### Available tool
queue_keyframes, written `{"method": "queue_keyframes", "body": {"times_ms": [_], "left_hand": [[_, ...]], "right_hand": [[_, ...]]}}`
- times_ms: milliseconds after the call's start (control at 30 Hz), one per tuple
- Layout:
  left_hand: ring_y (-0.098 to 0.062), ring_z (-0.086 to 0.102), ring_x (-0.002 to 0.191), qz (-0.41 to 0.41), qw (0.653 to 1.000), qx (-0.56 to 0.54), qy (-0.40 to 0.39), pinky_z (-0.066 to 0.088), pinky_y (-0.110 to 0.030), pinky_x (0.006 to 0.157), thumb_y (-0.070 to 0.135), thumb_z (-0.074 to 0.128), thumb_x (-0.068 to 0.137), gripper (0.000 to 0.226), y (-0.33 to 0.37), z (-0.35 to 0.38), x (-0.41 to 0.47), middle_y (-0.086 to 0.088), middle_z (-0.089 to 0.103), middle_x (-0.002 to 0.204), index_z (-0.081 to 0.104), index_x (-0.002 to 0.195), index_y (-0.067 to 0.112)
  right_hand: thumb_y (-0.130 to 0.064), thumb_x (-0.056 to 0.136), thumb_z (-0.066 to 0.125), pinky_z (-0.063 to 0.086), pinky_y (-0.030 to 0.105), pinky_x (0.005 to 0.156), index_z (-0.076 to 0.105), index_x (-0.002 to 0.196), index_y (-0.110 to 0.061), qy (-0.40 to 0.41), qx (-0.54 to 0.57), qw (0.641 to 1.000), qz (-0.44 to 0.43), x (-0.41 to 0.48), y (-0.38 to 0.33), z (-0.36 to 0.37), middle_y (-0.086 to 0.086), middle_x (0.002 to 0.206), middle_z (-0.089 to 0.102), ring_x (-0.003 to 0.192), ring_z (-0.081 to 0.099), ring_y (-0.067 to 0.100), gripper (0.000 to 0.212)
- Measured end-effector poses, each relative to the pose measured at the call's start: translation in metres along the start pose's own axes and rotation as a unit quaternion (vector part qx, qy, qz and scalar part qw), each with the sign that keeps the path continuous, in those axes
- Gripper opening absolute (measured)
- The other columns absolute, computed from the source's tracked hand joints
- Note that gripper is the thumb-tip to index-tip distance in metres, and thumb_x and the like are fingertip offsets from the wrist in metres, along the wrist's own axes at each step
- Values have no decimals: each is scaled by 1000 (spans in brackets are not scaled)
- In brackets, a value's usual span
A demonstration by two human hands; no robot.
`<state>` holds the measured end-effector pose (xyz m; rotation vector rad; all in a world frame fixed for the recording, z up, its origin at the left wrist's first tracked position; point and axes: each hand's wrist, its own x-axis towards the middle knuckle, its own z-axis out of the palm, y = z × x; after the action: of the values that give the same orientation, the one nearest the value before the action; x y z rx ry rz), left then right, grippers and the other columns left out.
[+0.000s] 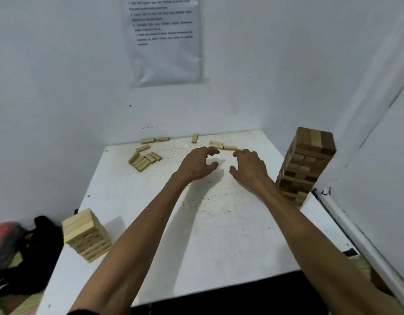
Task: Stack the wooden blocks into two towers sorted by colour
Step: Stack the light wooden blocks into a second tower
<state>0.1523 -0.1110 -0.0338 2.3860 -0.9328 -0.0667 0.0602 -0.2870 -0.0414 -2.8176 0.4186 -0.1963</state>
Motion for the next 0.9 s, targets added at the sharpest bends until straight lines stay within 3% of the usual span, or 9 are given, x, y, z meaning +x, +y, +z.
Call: {"method": "queue_keyframes", "body": {"times_ms": [267, 433, 633, 900], "left_hand": [[-27, 59, 123, 40, 998, 50, 7, 50, -46, 99, 26, 66, 94, 37, -6, 38, 76, -1, 69, 133, 69, 131, 25], [-25, 50, 130, 58, 992, 113, 16, 36, -44, 102, 29, 62, 97, 32, -14, 57, 107, 5, 67, 134, 69, 129, 31], [-22, 50, 122, 55, 990, 115, 60, 31, -43, 98, 34, 56, 102, 24, -19, 67, 120, 6, 73, 116, 75, 116, 34], [-22, 53, 116, 54, 988, 105, 101, 28, -44, 101, 35, 60, 97, 21, -21, 67, 108, 4, 74, 101, 78, 105, 29]], "right_hand": [[-30, 101, 57, 44, 46, 93, 49, 139, -13, 52, -3, 993, 105, 27, 14, 28, 11, 137, 52, 126, 47, 33, 42], [-34, 101, 56, 44, 44, 83, 54, 129, -13, 111, -11, 984, 138, 42, 15, 41, 11, 125, 59, 115, 52, 33, 35], [-38, 101, 58, 43, 44, 78, 61, 119, -11, 161, -34, 975, 153, 52, 17, 52, 12, 113, 63, 106, 54, 33, 33], [-22, 95, 61, 38, 40, 69, 63, 109, -8, 166, -25, 972, 165, 49, 10, 52, 14, 104, 63, 98, 55, 33, 20]]}}
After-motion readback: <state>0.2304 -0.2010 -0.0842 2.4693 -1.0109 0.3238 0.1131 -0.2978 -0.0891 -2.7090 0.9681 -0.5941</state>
